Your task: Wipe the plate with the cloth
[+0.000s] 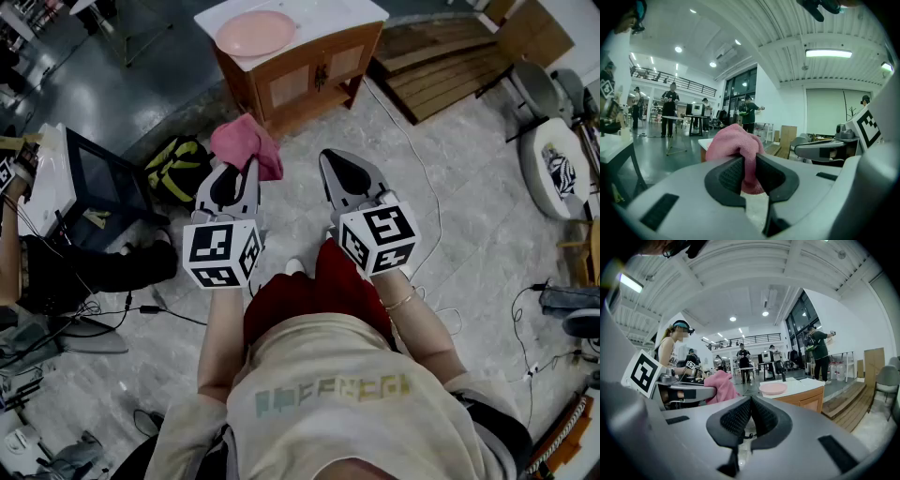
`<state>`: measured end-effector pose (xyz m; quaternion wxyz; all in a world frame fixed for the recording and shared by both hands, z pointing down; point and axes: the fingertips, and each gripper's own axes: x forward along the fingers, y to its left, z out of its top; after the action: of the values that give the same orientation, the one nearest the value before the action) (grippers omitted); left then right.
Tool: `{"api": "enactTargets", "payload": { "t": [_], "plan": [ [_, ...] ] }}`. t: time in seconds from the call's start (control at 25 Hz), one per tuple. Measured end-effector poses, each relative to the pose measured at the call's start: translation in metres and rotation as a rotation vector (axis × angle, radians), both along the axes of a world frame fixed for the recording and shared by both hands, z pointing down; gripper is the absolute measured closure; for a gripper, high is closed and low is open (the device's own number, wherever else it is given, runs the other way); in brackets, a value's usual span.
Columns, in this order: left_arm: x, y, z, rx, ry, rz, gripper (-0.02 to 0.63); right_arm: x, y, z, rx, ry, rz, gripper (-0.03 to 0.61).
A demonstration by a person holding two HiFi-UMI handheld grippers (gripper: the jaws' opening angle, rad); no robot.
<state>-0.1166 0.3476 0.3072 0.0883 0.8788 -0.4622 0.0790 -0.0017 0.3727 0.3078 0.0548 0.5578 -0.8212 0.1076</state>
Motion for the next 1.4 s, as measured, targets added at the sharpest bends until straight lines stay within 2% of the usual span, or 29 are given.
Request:
{"api": "enactTargets", "payload": {
  "t": [0.24, 0.48, 0.76, 0.96, 1.4],
  "plan": [
    [-0.015, -0.001, 0.000, -0.006, 0.003, -0.007, 0.546, -0.011, -0.001, 0.002, -0.009, -0.006, 0.001, 0.541],
    [-0.023, -0.002, -0.001, -0.008, 0.000, 0.010, 0.545, -0.018, -0.007, 0.006, -0.041, -0.093, 0.004, 0.540],
    [-0.031, -0.026, 0.002, -0.008, 0.000, -0.013, 0.546, -0.010, -0.034, 0.011, -0.062, -0.106, 0.034, 0.540],
    [-0.029, -0.064, 0.007, -0.008, -0.002, -0.042, 0.546, 0.006, -0.076, 0.019, -0.075, -0.120, 0.058, 0.540],
    [-0.021, -0.185, 0.027, -0.042, -0.007, -0.095, 0.546, 0.026, -0.207, 0.042, -0.129, -0.119, 0.050, 0.540]
  ]
}}
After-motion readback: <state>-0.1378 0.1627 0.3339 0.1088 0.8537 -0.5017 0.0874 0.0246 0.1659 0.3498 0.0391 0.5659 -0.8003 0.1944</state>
